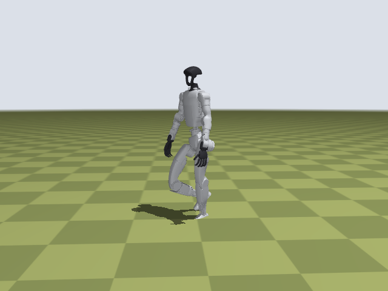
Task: Walk
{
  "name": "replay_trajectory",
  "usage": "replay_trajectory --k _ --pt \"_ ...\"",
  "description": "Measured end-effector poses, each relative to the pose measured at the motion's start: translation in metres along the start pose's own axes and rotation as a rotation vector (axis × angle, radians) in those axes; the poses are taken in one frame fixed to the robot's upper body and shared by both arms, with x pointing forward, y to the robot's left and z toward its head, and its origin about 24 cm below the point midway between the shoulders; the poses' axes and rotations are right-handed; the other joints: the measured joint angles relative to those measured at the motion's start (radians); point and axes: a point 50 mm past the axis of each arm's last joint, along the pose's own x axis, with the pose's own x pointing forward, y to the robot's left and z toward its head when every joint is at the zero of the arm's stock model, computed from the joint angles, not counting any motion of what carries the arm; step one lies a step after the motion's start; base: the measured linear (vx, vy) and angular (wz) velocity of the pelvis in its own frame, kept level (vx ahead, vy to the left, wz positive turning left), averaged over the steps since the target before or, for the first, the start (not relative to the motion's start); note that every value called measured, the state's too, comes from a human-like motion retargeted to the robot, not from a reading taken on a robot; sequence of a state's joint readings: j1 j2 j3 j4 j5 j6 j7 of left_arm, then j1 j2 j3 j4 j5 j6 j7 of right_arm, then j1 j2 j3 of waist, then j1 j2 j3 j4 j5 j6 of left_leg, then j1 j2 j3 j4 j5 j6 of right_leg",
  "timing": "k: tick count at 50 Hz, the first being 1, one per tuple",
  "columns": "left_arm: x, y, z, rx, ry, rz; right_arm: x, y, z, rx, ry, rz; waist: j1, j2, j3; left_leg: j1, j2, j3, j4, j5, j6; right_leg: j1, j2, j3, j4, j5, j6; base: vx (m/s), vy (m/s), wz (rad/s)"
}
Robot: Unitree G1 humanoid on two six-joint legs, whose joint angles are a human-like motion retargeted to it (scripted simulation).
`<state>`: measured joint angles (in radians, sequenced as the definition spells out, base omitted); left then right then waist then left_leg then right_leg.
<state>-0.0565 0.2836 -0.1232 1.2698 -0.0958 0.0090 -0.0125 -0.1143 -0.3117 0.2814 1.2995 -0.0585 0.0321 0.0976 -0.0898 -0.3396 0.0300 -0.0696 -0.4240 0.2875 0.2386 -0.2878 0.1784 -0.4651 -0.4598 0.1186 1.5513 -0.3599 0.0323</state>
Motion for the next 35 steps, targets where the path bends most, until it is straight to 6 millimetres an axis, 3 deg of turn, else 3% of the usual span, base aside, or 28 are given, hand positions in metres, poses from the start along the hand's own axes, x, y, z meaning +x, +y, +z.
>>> replay_trajectory --k 4,5,8,10,13,16,20,22,25,28,30,35 --pt "-0.001 0.016 0.087 0.009 -0.229 0.042 0.001 0.023 0.010 -0.010 -0.054 0.077 -0.036 0.075 0.043 0.211 0.047 -0.064 -0.144 -0.025 -0.019 -0.125 0.067 -0.069 -0.181 -0.153 -0.052 0.69 -0.01 -0.19" --pt "-0.003 0.017 0.104 0.014 -0.283 0.043 0.001 0.028 0.009 -0.008 -0.061 0.093 -0.048 0.076 0.046 0.241 0.048 -0.072 -0.144 -0.039 -0.021 -0.154 0.071 -0.076 -0.248 -0.171 -0.047 0.69 -0.07 -0.07" --pt "-0.015 0.022 0.155 0.030 -0.442 0.040 0.000 0.037 0.013 0.005 -0.093 0.121 -0.051 0.154 0.042 0.308 0.132 -0.074 -0.153 -0.089 -0.034 -0.181 0.190 -0.158 -0.578 -0.138 0.003 0.70 -0.09 -0.25" --pt "-0.022 0.022 0.175 0.038 -0.515 0.032 0.000 0.040 0.014 0.010 -0.106 0.132 -0.046 0.190 0.021 0.294 0.179 -0.055 -0.074 -0.144 -0.045 -0.183 0.252 -0.198 -0.782 -0.099 0.038 0.67 -0.12 -0.26" --pt "-0.023 0.015 0.177 0.019 -0.537 0.010 -0.001 0.044 0.010 0.018 -0.105 0.136 -0.052 0.182 0.001 0.304 0.199 -0.004 0.041 -0.164 -0.058 -0.198 0.245 -0.194 -0.742 -0.074 0.036 0.70 -0.13 -0.08" --pt "-0.013 0.007 0.146 -0.033 -0.451 -0.022 -0.001 0.045 0.005 0.022 -0.088 0.134 -0.049 0.201 0.001 0.240 0.292 -0.015 0.375 -0.155 -0.091 -0.145 0.284 -0.203 -0.644 -0.061 -0.023 0.74 -0.16 -0.19" --pt "0.000 -0.011 0.079 -0.044 -0.241 -0.081 0.000 0.036 0.006 0.027 -0.084 0.112 0.004 0.394 0.006 -0.078 0.696 -0.072 1.091 0.086 -0.191 -0.027 0.535 -0.345 -0.730 -0.061 -0.149 0.63 -0.18 -0.35" --pt "0.002 -0.018 0.047 -0.008 -0.136 -0.106 0.000 0.028 0.011 0.021 -0.097 0.080 0.049 0.398 0.011 -0.172 0.770 -0.070 1.230 0.079 -0.161 0.024 0.566 -0.343 -0.737 -0.099 -0.165 0.70 -0.10 -0.41" --pt "0.001 -0.023 0.005 0.033 -0.009 -0.123 0.000 0.014 0.025 0.003 -0.134 0.024 0.123 0.388 0.016 -0.311 0.823 -0.049 1.285 -0.076 -0.116 0.113 0.584 -0.327 -0.769 -0.149 -0.165 0.72 -0.01 -0.31" --pt "-0.004 -0.024 -0.030 0.038 0.083 -0.122 -0.002 -0.001 0.043 -0.021 -0.190 -0.025 0.174 0.331 0.022 -0.400 0.769 0.018 1.107 -0.202 -0.105 0.199 0.530 -0.290 -0.783 -0.222 -0.146 0.76 0.10 -0.12" --pt "-0.008 -0.026 -0.050 0.025 0.138 -0.120 -0.003 -0.010 0.055 -0.051 -0.225 -0.052 0.192 0.293 0.023 -0.442 0.711 0.061 0.918 -0.221 -0.119 0.243 0.483 -0.271 -0.777 -0.271 -0.130 0.76 0.15 0.01" --pt "-0.016 -0.029 -0.081 0.006 0.226 -0.115 -0.008 -0.026 0.082 -0.150 -0.288 -0.102 0.168 0.170 -0.004 -0.419 0.424 0.104 0.277 -0.074 -0.162 0.296 0.319 -0.232 -0.719 -0.378 -0.078 0.73 0.18 0.18"
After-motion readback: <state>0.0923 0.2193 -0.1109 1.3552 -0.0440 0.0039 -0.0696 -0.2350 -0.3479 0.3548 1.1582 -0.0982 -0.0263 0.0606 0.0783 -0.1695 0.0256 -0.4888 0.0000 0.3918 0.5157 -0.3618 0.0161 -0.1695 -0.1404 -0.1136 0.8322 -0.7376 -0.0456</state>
